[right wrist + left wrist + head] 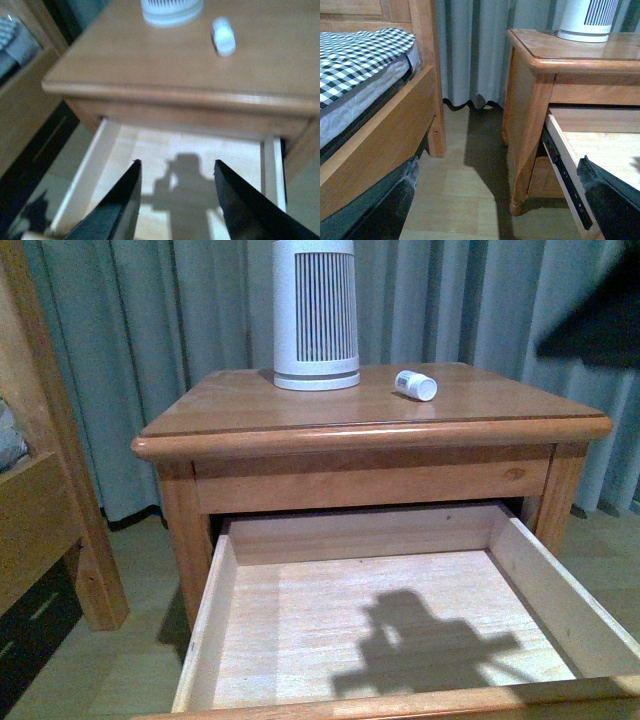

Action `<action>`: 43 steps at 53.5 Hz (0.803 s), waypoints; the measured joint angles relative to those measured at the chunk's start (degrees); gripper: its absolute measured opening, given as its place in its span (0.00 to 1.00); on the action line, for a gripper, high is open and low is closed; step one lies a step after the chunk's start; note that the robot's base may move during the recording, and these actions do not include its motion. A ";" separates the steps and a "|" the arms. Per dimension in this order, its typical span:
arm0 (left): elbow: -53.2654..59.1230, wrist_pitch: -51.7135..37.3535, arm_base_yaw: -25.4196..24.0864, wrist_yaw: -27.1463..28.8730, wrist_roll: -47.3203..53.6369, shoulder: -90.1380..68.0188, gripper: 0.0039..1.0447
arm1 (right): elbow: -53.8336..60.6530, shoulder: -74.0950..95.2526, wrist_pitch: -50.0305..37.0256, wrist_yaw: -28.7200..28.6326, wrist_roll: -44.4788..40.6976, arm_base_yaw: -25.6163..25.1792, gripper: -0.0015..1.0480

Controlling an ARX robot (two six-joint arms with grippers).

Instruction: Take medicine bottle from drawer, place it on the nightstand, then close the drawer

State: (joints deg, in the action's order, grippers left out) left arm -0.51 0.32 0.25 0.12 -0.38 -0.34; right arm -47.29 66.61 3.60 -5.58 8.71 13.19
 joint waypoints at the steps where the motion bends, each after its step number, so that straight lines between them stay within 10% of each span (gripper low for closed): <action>1: 0.00 0.00 0.00 0.00 0.00 0.00 0.94 | 3.15 -1.88 0.35 0.09 0.46 -0.04 0.30; 11: 0.00 0.00 0.00 -0.02 0.00 0.00 0.94 | 16.17 -7.96 0.61 3.43 2.29 1.90 0.03; 26: 0.00 0.00 0.00 -0.02 0.00 0.00 0.94 | 28.28 -0.74 -12.94 10.60 4.15 11.37 0.03; 43: 0.00 0.00 0.00 -0.02 0.02 0.02 0.94 | 24.81 26.88 -37.68 10.05 -1.92 9.20 0.03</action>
State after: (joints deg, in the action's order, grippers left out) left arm -0.51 0.32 0.25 0.10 -0.36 -0.32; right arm -22.48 93.49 -34.09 4.47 6.79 22.39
